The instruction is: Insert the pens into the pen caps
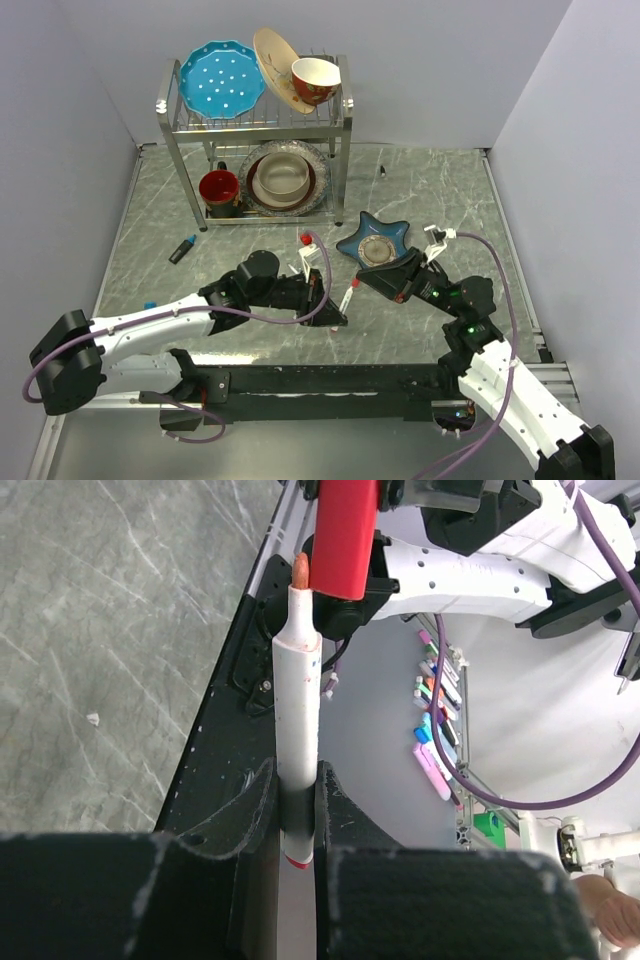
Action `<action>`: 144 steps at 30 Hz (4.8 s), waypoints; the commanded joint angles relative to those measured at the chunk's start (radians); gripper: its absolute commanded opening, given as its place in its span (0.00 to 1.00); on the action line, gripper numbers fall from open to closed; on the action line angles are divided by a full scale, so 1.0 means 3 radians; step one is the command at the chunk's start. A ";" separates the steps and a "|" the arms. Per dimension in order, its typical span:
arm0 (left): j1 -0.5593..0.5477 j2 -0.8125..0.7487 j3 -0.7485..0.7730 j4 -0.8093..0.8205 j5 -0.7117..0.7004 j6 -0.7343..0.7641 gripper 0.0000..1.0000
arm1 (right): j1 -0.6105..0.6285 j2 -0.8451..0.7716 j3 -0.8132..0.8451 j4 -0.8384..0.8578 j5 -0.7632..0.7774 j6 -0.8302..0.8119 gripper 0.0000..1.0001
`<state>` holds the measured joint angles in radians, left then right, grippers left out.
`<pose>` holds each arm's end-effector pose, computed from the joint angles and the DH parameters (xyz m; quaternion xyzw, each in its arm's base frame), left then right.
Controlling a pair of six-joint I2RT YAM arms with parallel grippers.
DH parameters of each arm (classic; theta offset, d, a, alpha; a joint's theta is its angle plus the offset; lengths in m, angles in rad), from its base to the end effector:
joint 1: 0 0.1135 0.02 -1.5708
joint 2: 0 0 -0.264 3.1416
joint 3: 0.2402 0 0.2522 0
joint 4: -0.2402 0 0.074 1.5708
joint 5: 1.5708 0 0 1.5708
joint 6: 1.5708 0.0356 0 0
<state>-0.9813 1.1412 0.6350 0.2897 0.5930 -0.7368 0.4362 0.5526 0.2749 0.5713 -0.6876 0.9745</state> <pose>0.1249 -0.2226 0.2650 0.2726 0.7175 -0.6025 0.2190 0.1214 0.0815 0.2720 -0.1117 0.6129 0.6431 0.4453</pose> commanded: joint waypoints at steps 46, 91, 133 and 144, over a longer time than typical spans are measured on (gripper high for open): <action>0.0009 -0.0112 0.0062 0.0200 -0.0054 0.0068 0.01 | 0.0019 0.0321 0.0613 -0.0079 0.0129 -0.0104 0.00; 0.0275 0.0046 0.0573 0.0077 -0.0152 0.0232 0.01 | 0.0305 0.0055 -0.0036 0.0054 0.0329 -0.0180 0.00; 0.0285 -0.1304 0.0057 -0.0224 -0.0387 0.0881 0.01 | 0.0724 0.0755 0.2100 -0.1377 0.0492 -0.1116 0.66; 0.0285 -0.1329 0.0062 -0.0276 -0.0366 0.0876 0.01 | 0.1235 0.1210 0.2504 -0.1505 0.0947 -0.1279 0.63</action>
<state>-0.8944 0.7605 0.6491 0.1959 0.4732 -0.4900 0.7708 0.8936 0.9524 0.1219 -0.4717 0.6350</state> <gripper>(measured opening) 0.161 0.645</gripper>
